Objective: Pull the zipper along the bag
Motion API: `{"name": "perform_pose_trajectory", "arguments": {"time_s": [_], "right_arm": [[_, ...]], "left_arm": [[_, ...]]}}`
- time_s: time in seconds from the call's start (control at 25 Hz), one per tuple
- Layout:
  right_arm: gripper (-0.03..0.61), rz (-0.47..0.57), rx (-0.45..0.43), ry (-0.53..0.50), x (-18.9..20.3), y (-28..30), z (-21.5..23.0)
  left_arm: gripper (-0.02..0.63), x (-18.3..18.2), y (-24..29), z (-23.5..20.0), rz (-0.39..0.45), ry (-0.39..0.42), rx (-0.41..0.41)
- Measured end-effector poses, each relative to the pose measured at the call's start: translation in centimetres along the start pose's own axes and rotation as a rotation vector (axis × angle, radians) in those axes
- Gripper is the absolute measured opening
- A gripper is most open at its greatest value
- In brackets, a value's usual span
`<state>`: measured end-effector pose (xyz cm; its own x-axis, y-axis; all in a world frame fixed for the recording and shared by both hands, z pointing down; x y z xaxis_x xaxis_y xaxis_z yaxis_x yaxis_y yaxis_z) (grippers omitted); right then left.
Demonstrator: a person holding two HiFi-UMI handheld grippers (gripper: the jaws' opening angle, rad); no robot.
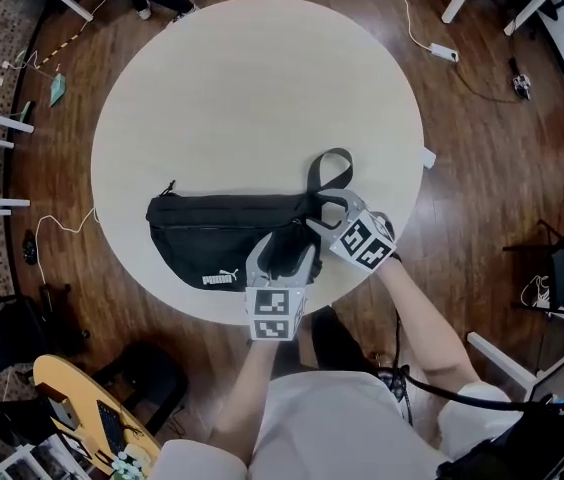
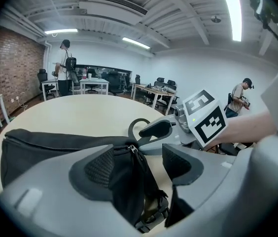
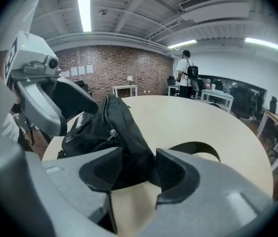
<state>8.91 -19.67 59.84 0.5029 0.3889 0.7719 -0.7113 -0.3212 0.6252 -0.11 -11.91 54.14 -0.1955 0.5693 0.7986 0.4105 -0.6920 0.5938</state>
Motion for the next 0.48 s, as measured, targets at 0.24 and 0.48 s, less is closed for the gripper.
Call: {"name": "perform_pose_trajectory", "arguments": {"time_s": [0.24,0.48], "right_arm": [[0.111,-0.017,-0.057,-0.038,-0.1,1.5,-0.8],[-0.002,-0.025,-0.03,-0.05,0.0,1.9,-0.8]], "left_arm": [[0.331,0.7,0.6,0.3,-0.036,-0.046,0.022],[0.331,1.0,0.9,0.3,-0.052,-0.045,0.026]]}}
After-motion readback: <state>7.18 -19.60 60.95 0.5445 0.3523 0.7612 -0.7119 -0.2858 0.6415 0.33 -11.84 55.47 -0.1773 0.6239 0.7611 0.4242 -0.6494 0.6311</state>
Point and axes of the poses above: the fingertips, and each gripper's own axes: y forward along the fingers, z to its right, x out of its underside, the point moved 6 cm from there along -y, backward along the fingers, and after that the axes turned 7 degrees about y, right-handed, at the moved point
